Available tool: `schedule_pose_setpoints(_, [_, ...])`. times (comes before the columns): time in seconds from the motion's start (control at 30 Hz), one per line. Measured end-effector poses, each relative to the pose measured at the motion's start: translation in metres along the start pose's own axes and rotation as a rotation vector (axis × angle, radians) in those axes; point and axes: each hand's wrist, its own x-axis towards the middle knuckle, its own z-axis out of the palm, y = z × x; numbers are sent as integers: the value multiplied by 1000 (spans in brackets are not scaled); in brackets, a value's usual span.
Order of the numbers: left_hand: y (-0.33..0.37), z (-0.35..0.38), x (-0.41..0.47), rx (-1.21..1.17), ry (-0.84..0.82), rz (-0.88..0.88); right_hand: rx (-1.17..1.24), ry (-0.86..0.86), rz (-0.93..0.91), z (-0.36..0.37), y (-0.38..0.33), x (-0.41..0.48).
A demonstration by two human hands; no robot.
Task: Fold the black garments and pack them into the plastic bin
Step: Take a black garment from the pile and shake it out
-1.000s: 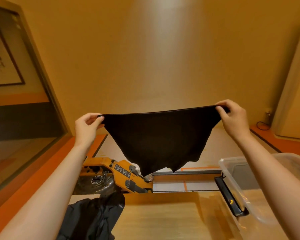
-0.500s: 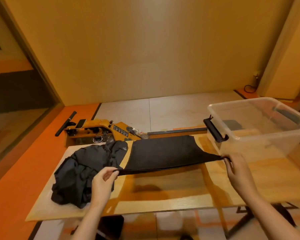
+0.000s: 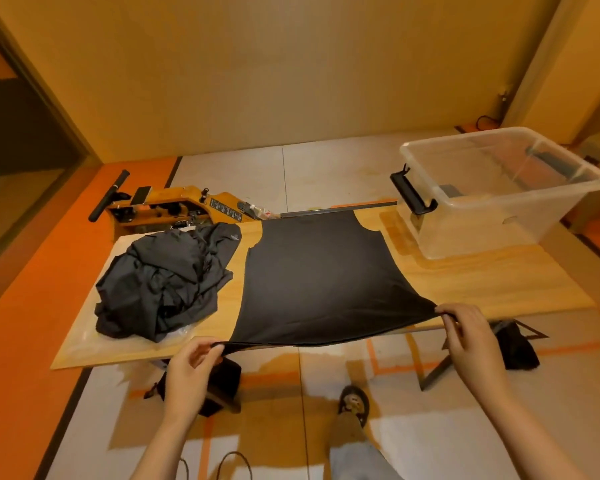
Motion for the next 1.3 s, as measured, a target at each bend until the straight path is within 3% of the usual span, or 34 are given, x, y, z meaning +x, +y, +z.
schedule_pose_setpoints(0.13, [-6,-5,-12,-48,-71,-103,31,-16,63,-9,-1,-12])
schedule_pose_setpoints(0.57, [-4,-23,-21,-135,-169,-205,300,-36,264,-24,-9,-26])
schedule_pose_setpoints(1.0, [10,-24,11,-135,-143,-190,314,-102,234,-18,-17,3])
schedule_pose_setpoints(1.3, [20,-13,69,-111,-123,-152,288,-95,308,-5,-23,48])
